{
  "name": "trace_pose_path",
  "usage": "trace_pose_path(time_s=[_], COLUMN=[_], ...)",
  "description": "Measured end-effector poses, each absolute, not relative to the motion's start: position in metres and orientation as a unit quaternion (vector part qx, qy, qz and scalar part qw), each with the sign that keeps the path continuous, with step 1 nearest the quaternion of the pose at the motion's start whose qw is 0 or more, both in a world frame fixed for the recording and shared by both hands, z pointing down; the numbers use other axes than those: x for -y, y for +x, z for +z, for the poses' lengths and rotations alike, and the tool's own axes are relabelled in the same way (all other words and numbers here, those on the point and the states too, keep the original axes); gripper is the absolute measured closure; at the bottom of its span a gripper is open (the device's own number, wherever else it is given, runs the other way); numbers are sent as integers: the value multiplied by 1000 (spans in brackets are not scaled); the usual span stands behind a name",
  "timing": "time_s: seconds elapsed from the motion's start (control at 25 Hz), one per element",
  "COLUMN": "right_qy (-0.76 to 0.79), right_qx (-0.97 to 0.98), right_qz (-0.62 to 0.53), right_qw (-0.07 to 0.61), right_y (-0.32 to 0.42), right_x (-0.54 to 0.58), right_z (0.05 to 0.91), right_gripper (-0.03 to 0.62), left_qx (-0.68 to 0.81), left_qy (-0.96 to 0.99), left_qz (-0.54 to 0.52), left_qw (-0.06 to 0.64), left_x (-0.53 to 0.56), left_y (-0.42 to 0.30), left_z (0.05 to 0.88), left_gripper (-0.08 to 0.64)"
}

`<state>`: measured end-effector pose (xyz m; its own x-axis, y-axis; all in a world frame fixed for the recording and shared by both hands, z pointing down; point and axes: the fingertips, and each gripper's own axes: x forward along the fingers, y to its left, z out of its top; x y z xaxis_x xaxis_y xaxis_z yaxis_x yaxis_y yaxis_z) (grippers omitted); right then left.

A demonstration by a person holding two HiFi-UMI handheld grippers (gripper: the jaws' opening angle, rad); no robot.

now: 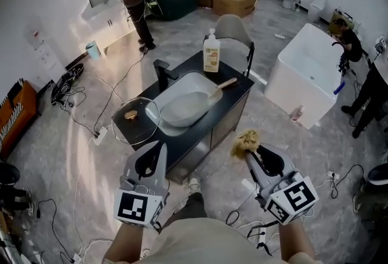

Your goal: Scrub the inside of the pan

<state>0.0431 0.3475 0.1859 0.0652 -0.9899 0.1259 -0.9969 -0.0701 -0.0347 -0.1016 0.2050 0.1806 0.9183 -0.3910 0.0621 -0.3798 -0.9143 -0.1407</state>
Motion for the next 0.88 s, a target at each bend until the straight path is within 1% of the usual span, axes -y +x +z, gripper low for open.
trace_pose_path(time_s=[0.52, 0.72, 0.88], right_qy=[714, 716, 716], right_qx=[690, 687, 683], right_qz=[100, 107, 117], right_qw=[66, 69, 82], right_y=[92, 116, 125], right_x=[-188, -130, -90], right_z=[207, 206, 206], right_gripper=[505, 505, 506], left_qx=[-212, -205, -215], left_qy=[-974, -975, -972], left_qz=[-75, -87, -96], left_qw=[23, 7, -11], left_x=[-50, -1, 38], left_y=[-52, -32, -33], left_z=[207, 218, 227], left_gripper=[558, 558, 558])
